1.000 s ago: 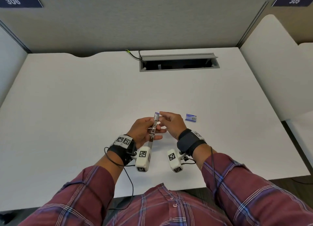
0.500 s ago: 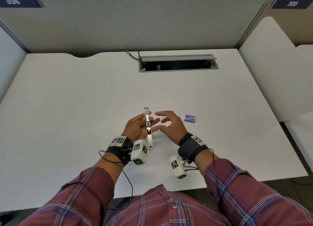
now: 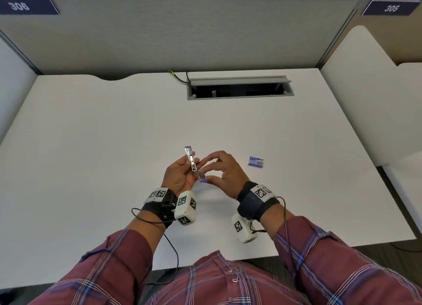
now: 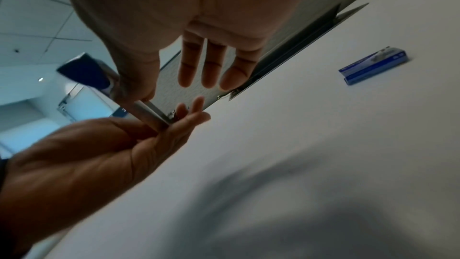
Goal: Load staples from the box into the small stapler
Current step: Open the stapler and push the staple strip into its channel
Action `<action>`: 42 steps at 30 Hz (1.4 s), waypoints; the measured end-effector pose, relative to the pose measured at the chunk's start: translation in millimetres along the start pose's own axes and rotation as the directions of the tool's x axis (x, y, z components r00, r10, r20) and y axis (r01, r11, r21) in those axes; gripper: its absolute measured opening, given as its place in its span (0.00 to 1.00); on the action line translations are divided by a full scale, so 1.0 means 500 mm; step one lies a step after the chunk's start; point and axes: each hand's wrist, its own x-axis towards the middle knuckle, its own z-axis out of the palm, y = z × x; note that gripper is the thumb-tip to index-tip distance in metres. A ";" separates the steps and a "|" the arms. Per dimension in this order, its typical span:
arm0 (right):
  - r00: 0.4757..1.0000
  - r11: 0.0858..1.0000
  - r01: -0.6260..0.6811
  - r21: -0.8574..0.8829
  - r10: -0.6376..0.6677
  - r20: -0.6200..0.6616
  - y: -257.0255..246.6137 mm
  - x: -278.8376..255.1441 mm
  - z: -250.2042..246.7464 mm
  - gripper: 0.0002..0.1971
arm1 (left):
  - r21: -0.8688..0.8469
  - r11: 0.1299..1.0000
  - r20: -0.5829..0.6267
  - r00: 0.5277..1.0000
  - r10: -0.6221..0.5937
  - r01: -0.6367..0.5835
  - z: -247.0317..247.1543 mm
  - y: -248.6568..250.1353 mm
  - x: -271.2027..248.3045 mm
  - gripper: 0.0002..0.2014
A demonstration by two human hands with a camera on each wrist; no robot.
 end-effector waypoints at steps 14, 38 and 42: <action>0.903 0.776 -0.381 0.503 0.429 0.024 0.014 0.017 -0.017 0.19 | 0.230 0.972 0.167 0.982 -0.091 0.051 -0.001 -0.043 -0.015 0.18; 0.815 0.591 -0.435 0.679 0.579 0.018 0.050 0.015 0.006 0.11 | 0.400 0.914 0.296 0.933 -0.203 0.072 0.004 -0.066 -0.021 0.18; 0.799 0.567 -0.444 0.694 0.601 0.020 0.039 0.014 0.013 0.13 | 0.406 0.912 0.248 0.953 -0.173 0.059 -0.004 -0.065 -0.012 0.14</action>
